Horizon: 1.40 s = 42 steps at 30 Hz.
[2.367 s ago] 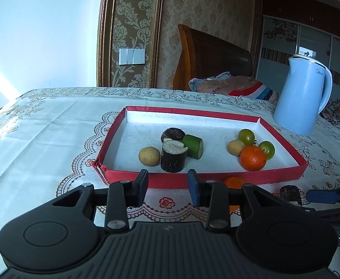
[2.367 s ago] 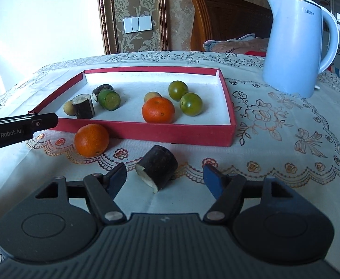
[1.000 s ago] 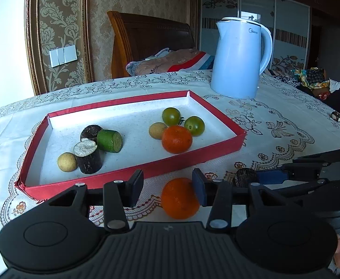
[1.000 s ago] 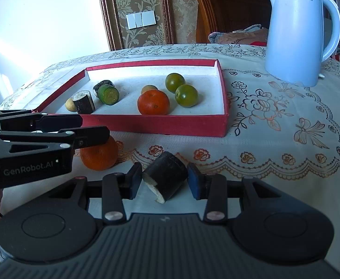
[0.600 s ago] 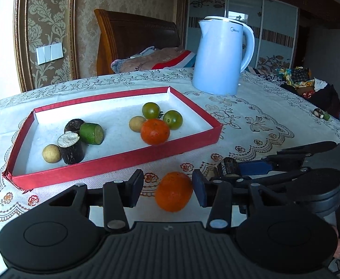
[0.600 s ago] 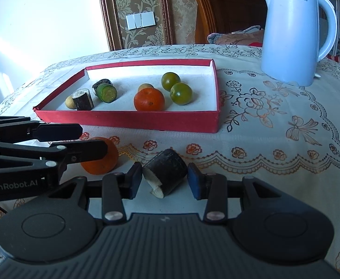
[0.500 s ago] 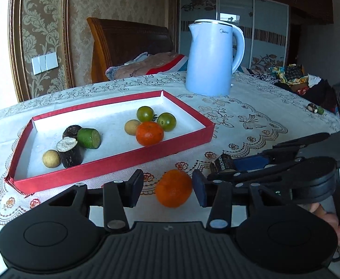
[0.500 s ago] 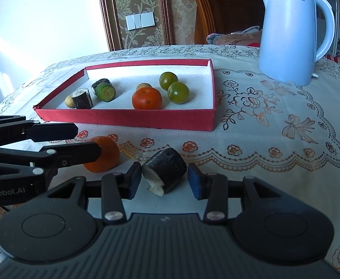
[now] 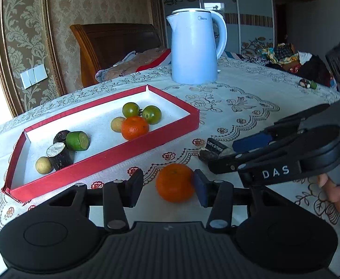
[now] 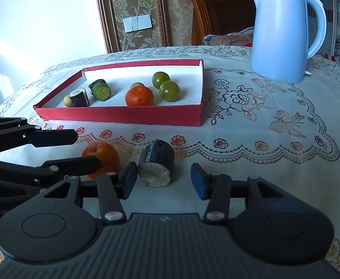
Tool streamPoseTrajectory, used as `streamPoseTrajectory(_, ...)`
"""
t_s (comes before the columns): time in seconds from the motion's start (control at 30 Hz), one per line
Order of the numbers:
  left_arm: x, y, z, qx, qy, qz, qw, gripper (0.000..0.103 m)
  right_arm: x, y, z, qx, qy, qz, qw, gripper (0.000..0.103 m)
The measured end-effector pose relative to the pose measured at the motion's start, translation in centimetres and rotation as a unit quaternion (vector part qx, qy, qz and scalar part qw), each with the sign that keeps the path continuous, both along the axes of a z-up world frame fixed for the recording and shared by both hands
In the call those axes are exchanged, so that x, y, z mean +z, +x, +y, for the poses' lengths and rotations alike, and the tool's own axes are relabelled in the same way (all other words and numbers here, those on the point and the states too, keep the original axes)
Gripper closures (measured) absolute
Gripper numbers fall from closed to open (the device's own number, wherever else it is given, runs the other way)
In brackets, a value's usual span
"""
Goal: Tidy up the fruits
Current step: 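Close left tool on the mandarin orange while right tool holds the eggplant chunk, then carry the orange and the eggplant chunk over the red tray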
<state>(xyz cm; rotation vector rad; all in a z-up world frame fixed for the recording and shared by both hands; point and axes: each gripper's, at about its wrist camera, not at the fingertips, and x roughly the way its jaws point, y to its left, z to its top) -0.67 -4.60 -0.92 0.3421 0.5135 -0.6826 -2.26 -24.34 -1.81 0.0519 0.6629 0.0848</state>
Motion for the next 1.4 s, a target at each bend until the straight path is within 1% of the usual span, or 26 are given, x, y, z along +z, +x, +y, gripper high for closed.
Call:
streamPoseTrajectory(0.07,-0.3,-0.5,0.0,-0.024,0.013,-0.005,0.9996,0.056,0.0,-0.3,-0.2,-0.001,-0.002,-0.002,1.0,0.056)
streamPoseTrajectory(0.17,-0.4,-0.9,-0.5,-0.037,0.025,-0.012,0.9989,0.056,0.0,-0.4,-0.6,-0.001,0.007,-0.001,1.0,0.056)
streamPoseTrajectory(0.23,-0.6,-0.8,-1.3,-0.035,0.035,-0.013,0.9987,0.056,-0.1,-0.3,-0.9,0.0,0.017,0.002,1.0,0.056)
streamPoseTrajectory(0.3,-0.7,-0.6,-2.0,-0.028,0.045,-0.027,0.9982,0.056,-0.2,-0.3,-0.9,-0.002,0.019,0.004,1.0,0.056)
streamPoseTrajectory(0.47,-0.9,0.7,-2.5,-0.013,0.043,-0.022,0.9988,0.056,-0.2,-0.2,-1.0,-0.006,0.023,0.004,1.0,0.056)
streamPoseTrajectory(0.53,-1.4,1.2,-2.5,-0.007,0.049,-0.011,0.9987,0.056,-0.2,-0.1,-1.1,-0.005,0.024,0.007,1.0,0.056)
streamPoseTrajectory(0.63,-1.5,1.8,-2.0,-0.005,0.035,0.006,0.9994,0.056,-0.2,-0.1,-1.0,-0.005,0.023,0.007,1.0,0.056)
streamPoseTrajectory(0.7,-1.4,1.8,-1.8,-0.003,0.029,0.003,0.9996,0.058,-0.1,0.2,-0.9,-0.004,0.021,0.008,1.0,0.056)
streamPoseTrajectory(0.73,-1.4,1.6,-1.7,0.001,0.028,-0.005,0.9996,0.062,-0.1,0.3,-0.8,-0.004,0.019,0.009,1.0,0.056)
streamPoseTrajectory(0.8,-1.6,1.3,-1.6,0.002,0.032,-0.013,0.9994,0.062,0.1,0.6,-0.8,-0.002,0.017,0.008,1.0,0.056)
streamPoseTrajectory(0.9,-1.5,1.3,-0.7,0.009,0.021,-0.009,0.9997,0.062,0.6,1.2,-0.8,-0.002,0.013,0.004,1.0,0.056)
streamPoseTrajectory(1.07,-1.2,2.5,1.1,0.047,-0.007,0.009,0.9988,0.062,0.1,2.4,-0.2,0.001,0.008,0.014,1.0,0.056)
streamPoseTrajectory(1.13,-1.3,2.9,1.4,0.057,-0.014,0.019,0.9981,0.062,-0.2,2.7,0.2,-0.001,0.0,0.016,1.0,0.056)
streamPoseTrajectory(1.27,-1.2,3.0,1.7,0.068,-0.02,0.019,0.9973,0.062,-0.4,2.8,0.8,-0.004,-0.017,0.012,1.0,0.056)
streamPoseTrajectory(1.4,-1.2,3.4,2.1,0.082,-0.031,0.027,0.9958,0.062,-0.6,2.8,1.7,-0.008,-0.049,0.004,0.999,0.058)
